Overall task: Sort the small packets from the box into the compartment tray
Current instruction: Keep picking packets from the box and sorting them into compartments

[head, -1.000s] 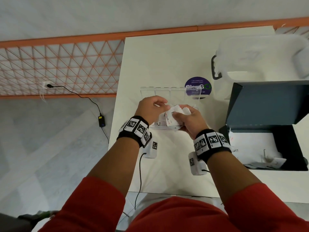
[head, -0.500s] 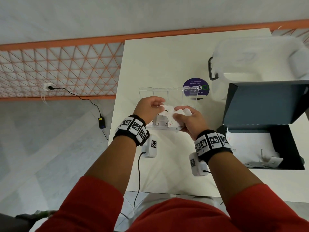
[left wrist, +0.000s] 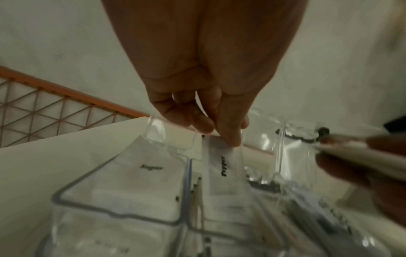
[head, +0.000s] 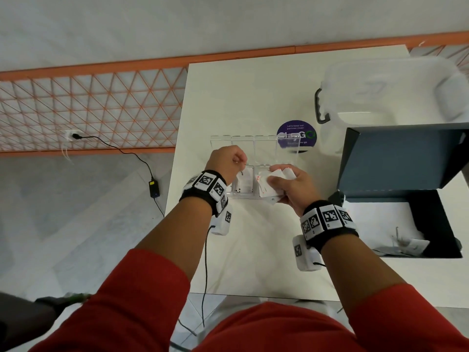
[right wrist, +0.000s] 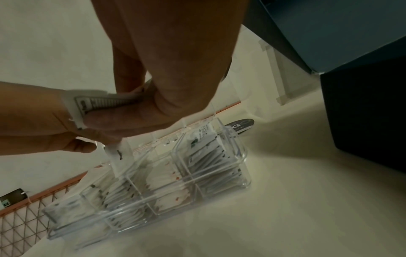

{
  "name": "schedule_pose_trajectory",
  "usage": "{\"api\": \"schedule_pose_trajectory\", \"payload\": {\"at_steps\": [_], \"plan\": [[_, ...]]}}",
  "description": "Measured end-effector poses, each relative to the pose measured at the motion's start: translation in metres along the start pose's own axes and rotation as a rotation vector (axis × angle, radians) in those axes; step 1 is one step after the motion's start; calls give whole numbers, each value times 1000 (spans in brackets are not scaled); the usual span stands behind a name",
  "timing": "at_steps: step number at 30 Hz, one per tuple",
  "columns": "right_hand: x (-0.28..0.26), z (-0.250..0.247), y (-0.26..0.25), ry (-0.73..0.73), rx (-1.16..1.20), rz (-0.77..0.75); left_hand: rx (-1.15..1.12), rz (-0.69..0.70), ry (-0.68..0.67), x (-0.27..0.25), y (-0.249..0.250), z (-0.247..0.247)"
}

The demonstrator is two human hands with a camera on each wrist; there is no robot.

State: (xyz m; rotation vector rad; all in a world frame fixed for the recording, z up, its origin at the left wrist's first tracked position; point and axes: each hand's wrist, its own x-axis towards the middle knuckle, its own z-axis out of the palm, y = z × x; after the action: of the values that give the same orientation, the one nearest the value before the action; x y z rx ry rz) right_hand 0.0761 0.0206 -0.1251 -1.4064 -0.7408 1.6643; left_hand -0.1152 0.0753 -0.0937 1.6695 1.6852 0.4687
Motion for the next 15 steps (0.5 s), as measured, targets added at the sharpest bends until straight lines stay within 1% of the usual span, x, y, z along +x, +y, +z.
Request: {"api": "schedule_pose_trajectory", "payload": {"at_steps": [6, 8, 10, 12, 15], "plan": [[0, -2, 1, 16, 16, 14, 258, 115, -76, 6, -3, 14], [0, -2, 1, 17, 18, 22, 278, 148, -46, 4, -4, 17], [1, -3, 1, 17, 16, 26, 272, 145, 12, 0, -9, 17], [1, -5, 1, 18, 19, 26, 317, 144, 28, -6, -14, 15], [2, -5, 2, 22, 23, 23, 519, 184, -74, -14, -18, 17]]}}
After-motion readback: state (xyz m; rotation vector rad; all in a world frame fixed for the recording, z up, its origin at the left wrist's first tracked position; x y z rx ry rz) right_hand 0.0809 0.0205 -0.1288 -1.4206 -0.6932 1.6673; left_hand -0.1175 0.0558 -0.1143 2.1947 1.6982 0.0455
